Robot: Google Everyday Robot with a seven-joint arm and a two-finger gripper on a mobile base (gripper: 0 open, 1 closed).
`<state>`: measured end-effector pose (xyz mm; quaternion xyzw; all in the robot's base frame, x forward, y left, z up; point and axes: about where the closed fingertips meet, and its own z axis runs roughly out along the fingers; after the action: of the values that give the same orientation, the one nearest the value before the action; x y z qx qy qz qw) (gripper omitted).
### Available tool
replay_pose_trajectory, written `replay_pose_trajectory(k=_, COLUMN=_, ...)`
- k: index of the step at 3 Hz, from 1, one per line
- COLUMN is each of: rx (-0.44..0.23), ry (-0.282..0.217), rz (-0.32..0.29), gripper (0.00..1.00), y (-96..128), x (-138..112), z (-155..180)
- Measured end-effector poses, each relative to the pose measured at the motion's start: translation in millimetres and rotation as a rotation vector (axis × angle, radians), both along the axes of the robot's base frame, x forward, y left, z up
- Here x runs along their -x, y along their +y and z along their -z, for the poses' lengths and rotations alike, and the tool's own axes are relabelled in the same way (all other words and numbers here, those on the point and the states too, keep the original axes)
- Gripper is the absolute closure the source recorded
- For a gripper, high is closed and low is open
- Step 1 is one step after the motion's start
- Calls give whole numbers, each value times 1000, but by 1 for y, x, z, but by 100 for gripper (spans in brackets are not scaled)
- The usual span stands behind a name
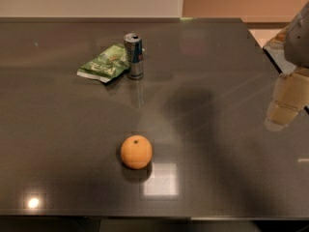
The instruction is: Move redbull can near orange
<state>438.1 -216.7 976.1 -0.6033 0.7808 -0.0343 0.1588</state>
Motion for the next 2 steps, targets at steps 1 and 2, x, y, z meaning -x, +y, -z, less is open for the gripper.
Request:
replay_pose_trajectory(k=1, rx=0, ry=-2, rz=1, gripper=0, y=0, x=0, z=-1)
replay_pose_trajectory(k=2, rx=0, ry=-2, rz=1, gripper=0, y=0, x=0, z=-1)
